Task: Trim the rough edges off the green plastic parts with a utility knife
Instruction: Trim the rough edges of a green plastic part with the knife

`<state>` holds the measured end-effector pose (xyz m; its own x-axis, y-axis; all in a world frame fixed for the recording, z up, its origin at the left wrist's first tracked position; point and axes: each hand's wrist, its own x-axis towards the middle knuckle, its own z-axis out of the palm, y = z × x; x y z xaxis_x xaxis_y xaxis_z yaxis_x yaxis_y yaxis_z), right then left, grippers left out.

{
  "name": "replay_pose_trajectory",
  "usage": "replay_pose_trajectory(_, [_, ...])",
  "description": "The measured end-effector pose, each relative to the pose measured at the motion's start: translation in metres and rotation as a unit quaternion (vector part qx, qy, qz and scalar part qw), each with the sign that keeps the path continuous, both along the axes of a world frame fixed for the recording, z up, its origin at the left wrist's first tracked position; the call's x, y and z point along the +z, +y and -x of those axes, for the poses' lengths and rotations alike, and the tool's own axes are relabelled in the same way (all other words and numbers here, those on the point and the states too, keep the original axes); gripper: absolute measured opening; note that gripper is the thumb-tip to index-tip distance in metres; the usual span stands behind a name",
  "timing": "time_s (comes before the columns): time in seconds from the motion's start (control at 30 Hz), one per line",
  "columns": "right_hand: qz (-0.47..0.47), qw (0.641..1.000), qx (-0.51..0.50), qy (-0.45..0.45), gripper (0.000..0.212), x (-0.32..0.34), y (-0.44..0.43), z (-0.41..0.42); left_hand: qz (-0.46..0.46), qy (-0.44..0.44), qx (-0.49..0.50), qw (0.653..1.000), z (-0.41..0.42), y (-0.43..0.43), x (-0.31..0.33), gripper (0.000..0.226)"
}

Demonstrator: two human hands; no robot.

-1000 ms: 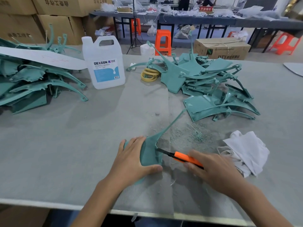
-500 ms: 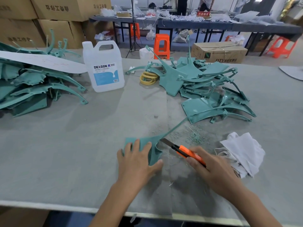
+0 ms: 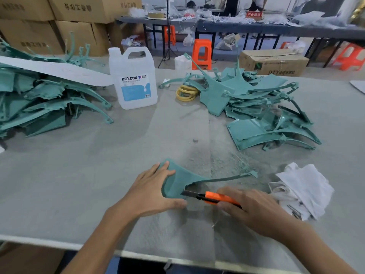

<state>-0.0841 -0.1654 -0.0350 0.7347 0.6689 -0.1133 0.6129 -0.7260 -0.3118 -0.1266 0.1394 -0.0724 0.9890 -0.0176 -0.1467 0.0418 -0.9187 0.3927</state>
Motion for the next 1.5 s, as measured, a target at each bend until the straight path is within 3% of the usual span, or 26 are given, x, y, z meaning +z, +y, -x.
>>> replay_pose_trajectory(0.2, [0.030,0.994,-0.051,-0.097,0.037,-0.010,0.006,-0.001,0.025,0.006,0.022,0.999,0.001,-0.003,0.004,0.127])
replay_pose_trajectory(0.37, [-0.028,0.996,-0.059,-0.060,0.042,-0.017,0.008,0.013,0.039,0.006,0.037,0.999,0.002,-0.006,0.005,0.127])
replay_pose_trajectory(0.57, [-0.002,0.987,-0.096,-0.127,0.042,-0.016,0.009,0.012,0.042,0.013,0.043,0.998,0.004,-0.007,0.008,0.126])
replay_pose_trajectory(0.77, [0.021,0.986,-0.102,-0.131,0.049,-0.016,0.006,0.017,-0.068,-0.069,0.092,0.991,0.022,-0.049,0.001,0.112])
replay_pose_trajectory(0.9, [0.029,0.986,-0.098,-0.136,0.063,-0.013,0.003,0.018,-0.032,-0.082,0.076,0.993,0.017,-0.054,-0.001,0.094])
replay_pose_trajectory(1.03, [0.048,0.974,-0.119,-0.185,0.050,-0.010,0.005,0.016,-0.004,-0.092,0.077,0.993,0.017,-0.054,-0.003,0.088])
replay_pose_trajectory(1.17, [0.032,0.980,-0.108,-0.164,0.059,-0.014,0.008,0.019,0.003,-0.101,0.082,0.992,0.017,-0.057,-0.003,0.086])
replay_pose_trajectory(1.33, [0.033,0.974,-0.113,-0.196,0.046,-0.013,0.010,0.015,0.010,-0.111,0.087,0.990,0.017,-0.059,-0.003,0.089])
replay_pose_trajectory(1.5, [0.027,0.974,-0.119,-0.189,0.054,-0.013,0.009,0.013,0.013,-0.110,0.091,0.990,0.017,-0.059,-0.006,0.092])
